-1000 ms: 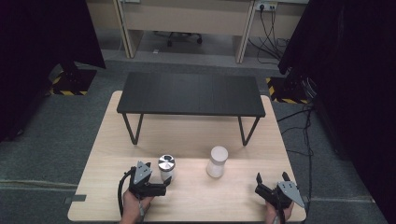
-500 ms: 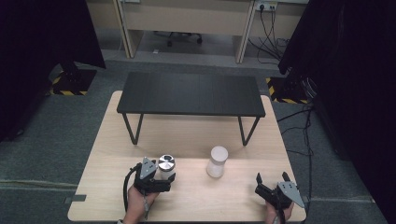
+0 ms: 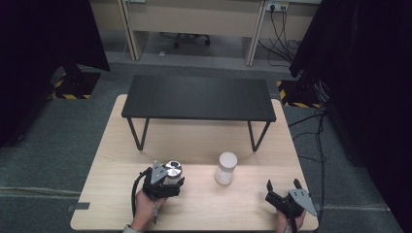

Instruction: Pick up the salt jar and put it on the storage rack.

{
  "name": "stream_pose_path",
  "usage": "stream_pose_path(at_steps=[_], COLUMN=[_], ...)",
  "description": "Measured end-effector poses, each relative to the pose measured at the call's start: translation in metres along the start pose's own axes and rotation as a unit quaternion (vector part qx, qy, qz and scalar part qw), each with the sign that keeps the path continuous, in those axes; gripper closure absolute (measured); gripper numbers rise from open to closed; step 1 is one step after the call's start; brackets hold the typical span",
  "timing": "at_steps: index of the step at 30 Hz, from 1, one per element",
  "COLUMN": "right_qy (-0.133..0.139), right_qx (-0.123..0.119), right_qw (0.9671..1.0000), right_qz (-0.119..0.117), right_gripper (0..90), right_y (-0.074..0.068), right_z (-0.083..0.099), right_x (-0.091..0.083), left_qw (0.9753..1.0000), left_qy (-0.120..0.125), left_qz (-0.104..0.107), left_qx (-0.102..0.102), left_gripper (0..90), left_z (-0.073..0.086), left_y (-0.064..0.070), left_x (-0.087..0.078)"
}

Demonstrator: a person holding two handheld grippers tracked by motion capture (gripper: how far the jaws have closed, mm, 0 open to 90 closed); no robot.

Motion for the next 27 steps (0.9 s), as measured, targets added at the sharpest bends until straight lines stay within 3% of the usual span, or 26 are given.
stream_pose_path(at_steps=[10,27], right_qy=[-0.001,-0.004], right_qx=[-0.001,-0.004], right_qw=[1.0000,1.0000], right_qz=[0.000,-0.001], right_gripper=[0.3,0.3], right_y=[-0.0003,-0.0005], right_z=[-0.0002,-0.0008], right_x=[0.0001,0.0006], left_qw=[0.9997,0.9997], left_qy=[-0.004,0.007], left_qz=[0.012,0.015], left_qx=[0.021,0.019], left_gripper=[30.9,31.4], left_z=[-0.0021,0.0016], left_y=[-0.0009,-0.0020], left_x=[-0.0013,-0.0014])
Point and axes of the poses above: each handheld gripper's, and its own axes: x roughly forward along the jaws, z roughly out of its underside, y roughly to its right, the point moved 7 cm from there along x, roughly forward along the jaws, and after that the axes turned 15 degrees about -x, right-handed, at the moved point
